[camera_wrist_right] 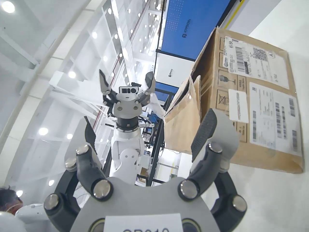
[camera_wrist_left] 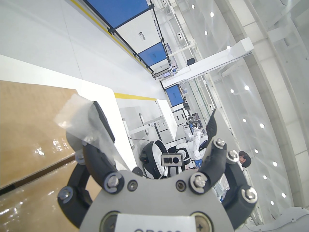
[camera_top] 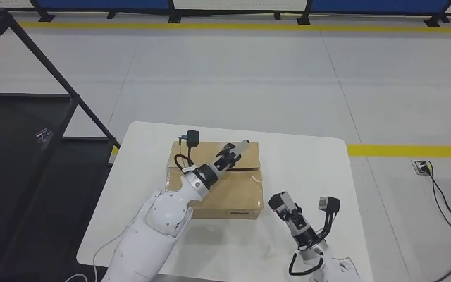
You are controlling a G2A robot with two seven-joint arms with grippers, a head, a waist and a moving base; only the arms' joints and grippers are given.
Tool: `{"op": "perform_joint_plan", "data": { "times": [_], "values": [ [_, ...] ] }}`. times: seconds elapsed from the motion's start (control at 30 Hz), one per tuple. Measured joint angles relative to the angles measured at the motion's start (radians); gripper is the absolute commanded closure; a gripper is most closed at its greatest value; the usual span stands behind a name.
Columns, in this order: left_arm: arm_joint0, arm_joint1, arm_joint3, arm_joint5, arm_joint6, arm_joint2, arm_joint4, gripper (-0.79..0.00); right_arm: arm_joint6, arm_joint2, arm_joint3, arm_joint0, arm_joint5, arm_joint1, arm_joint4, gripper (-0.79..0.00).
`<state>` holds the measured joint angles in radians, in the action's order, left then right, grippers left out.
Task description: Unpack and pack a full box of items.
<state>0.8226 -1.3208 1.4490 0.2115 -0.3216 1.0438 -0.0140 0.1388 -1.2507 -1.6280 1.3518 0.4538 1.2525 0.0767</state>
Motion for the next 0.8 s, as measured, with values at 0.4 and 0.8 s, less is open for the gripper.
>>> {"op": "perform_joint_plan", "data": {
  "times": [0.4, 0.8],
  "values": [
    [0.003, -0.001, -0.003, 0.001, 0.0, 0.001, -0.009, -0.785, 0.0, -0.001, -0.001, 0.001, 0.012, 0.0, -0.001, -0.785],
    [0.003, -0.001, -0.003, 0.001, 0.0, 0.001, -0.009, -0.785, 0.0, -0.001, -0.001, 0.001, 0.012, 0.0, -0.001, -0.785]
  ]
}}
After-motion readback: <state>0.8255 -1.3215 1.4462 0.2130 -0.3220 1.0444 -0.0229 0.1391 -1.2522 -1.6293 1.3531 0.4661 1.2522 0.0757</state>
